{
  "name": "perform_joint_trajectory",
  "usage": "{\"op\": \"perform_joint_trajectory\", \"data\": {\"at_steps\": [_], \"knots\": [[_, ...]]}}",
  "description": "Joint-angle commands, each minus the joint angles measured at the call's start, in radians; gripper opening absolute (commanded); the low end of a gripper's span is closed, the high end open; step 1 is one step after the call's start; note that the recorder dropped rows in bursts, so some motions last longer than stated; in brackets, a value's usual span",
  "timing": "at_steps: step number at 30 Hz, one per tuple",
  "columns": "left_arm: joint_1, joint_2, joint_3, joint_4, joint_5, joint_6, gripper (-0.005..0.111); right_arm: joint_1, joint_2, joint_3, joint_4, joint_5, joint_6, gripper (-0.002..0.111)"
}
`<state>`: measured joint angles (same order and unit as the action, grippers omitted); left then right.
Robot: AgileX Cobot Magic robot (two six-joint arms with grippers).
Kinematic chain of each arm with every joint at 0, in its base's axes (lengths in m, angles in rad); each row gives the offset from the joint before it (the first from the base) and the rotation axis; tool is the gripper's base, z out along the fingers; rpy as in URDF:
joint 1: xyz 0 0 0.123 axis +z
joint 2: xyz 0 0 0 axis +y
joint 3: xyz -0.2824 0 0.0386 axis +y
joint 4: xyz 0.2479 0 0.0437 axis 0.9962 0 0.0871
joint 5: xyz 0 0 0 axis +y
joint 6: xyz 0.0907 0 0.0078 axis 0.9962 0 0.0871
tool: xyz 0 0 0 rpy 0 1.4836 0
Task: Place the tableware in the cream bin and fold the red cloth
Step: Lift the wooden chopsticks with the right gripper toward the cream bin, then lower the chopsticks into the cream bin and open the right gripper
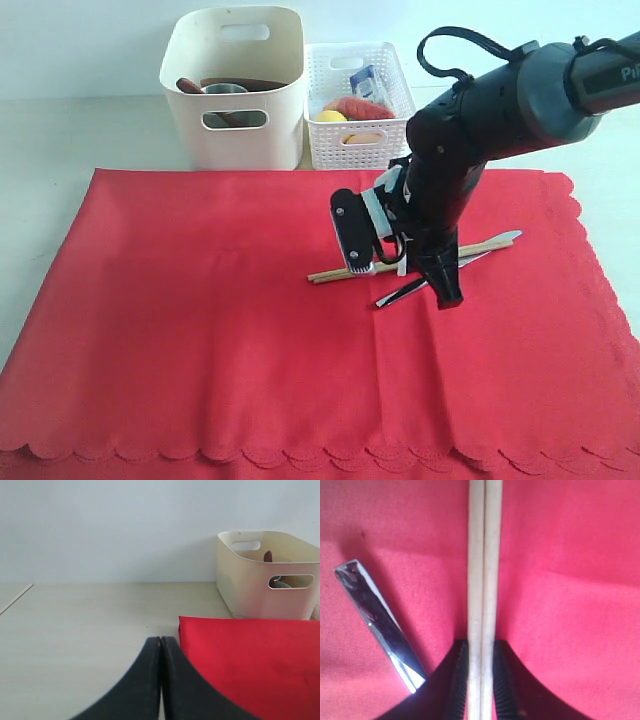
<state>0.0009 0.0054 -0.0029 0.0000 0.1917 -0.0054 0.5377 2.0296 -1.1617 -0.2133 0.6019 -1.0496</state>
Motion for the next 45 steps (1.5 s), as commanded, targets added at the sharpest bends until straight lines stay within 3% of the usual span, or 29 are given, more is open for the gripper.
{"op": "perform_joint_trajectory", "data": {"at_steps": [1,17,24,28,36,45], "knots": [[0.002,-0.005,0.003,0.000,-0.004,-0.006,0.002,-0.003,-0.032,0.008,-0.011,0.035,0.006,0.000],[0.002,-0.005,0.003,0.000,-0.004,-0.006,0.002,-0.003,-0.242,0.008,0.089,0.006,0.021,0.000],[0.002,-0.005,0.003,0.000,-0.004,-0.006,0.002,-0.003,-0.263,0.004,0.213,-0.113,0.020,0.000],[0.002,-0.005,0.003,0.000,-0.004,-0.006,0.002,0.001,-0.263,0.003,0.271,-0.188,-0.073,0.000],[0.002,-0.005,0.003,0.000,-0.004,-0.006,0.002,0.095,-0.263,-0.001,0.281,-0.357,-0.135,0.000],[0.002,-0.005,0.003,0.000,-0.004,-0.006,0.002,0.191,-0.259,-0.055,0.281,-0.370,-0.253,0.000]]}}
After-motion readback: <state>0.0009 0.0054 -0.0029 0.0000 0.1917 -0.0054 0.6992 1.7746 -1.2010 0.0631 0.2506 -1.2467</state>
